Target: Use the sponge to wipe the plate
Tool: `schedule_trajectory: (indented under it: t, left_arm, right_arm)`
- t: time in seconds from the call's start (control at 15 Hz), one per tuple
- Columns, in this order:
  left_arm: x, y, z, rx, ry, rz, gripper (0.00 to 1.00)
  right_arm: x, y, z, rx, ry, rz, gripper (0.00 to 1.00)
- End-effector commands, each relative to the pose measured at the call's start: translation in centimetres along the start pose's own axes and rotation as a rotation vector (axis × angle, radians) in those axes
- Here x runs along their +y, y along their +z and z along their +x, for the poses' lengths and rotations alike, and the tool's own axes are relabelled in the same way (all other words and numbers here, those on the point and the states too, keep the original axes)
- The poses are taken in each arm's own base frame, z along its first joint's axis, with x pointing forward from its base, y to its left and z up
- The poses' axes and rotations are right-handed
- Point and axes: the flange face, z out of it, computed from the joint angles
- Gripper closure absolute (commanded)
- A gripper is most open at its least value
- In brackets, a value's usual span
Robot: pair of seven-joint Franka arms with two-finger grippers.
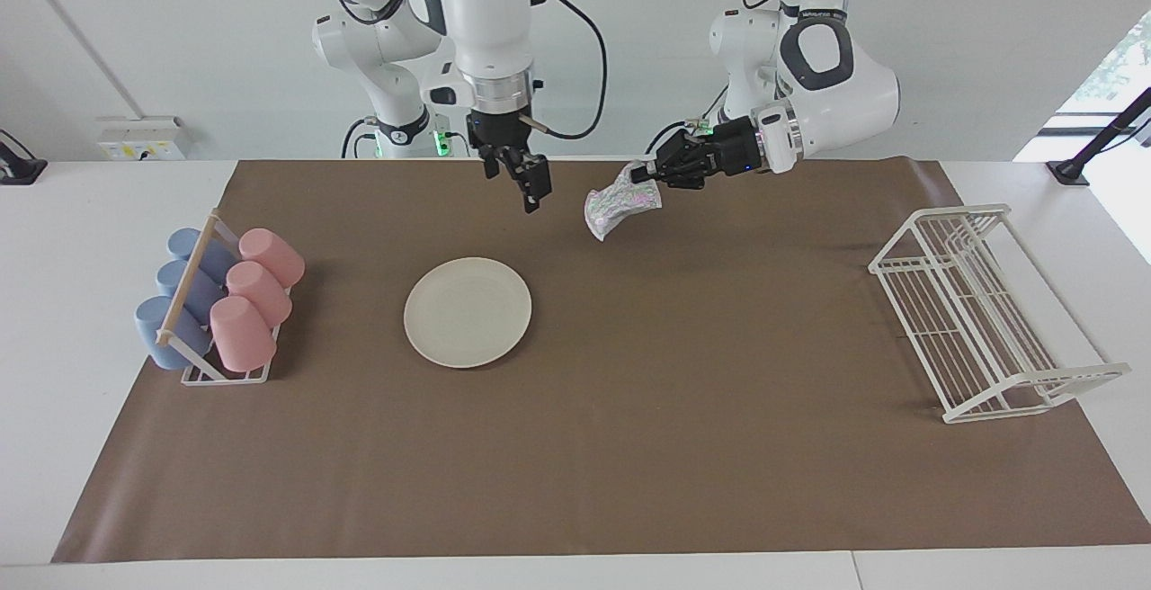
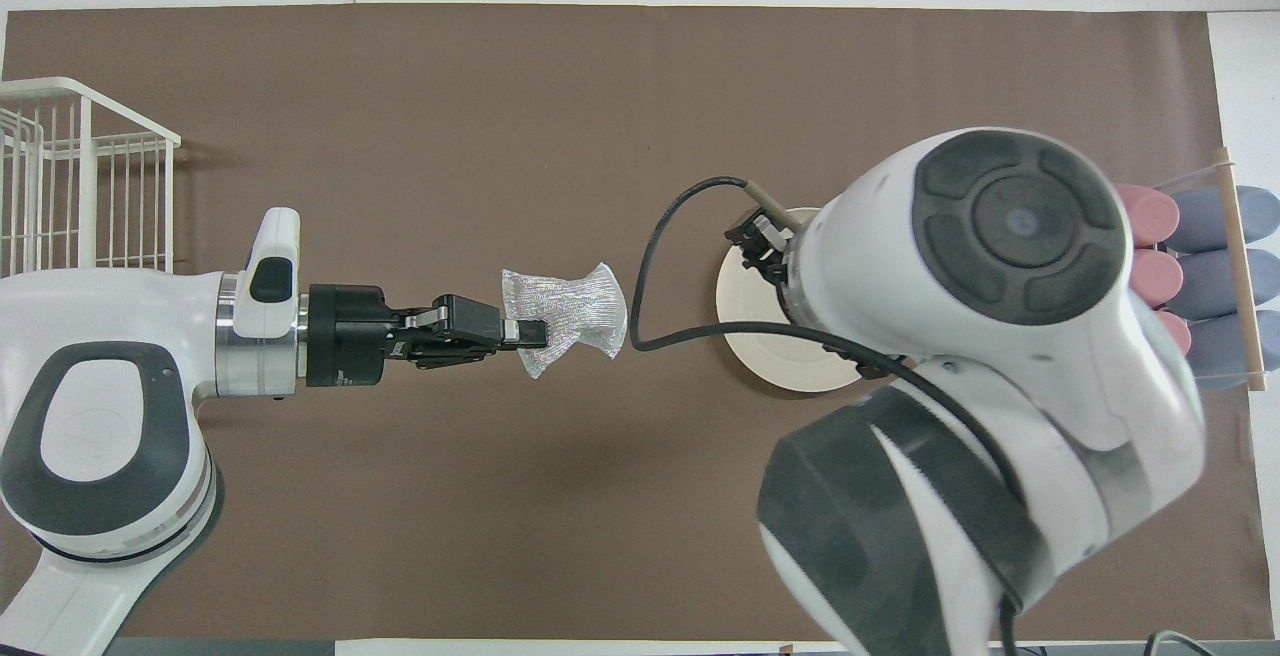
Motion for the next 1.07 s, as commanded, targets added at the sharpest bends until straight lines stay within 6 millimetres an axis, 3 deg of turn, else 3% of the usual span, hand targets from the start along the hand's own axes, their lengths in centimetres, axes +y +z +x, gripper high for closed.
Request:
schedule_trajectory:
  t: [0.0, 0.27, 0.4, 1.0]
  left_arm:
    - [0.3, -3.4, 0.8, 0.057, -0.041, 0.147, 1.00]
    - [-0.6, -5.2, 1.6, 0.086, -0.036, 0.436, 1.00]
    - [-0.7, -6.1, 2.4, 0.089, -0.033, 0.621, 1.00]
    - [0.4, -13.1, 5.6, 0.060, 0.024, 1.413, 1.00]
  right_arm:
    - [4.1, -1.0, 3.7, 0.006, -0.173, -0.061, 0.00]
    - [8.0, -0.6, 6.2, -0.098, -0.399, -0.190, 0.00]
    - [8.6, -0.8, 7.7, -0.114, -0.555, -0.174, 0.00]
    - [11.6, -0.8, 13.4, -0.137, -0.847, -0.122, 0.00]
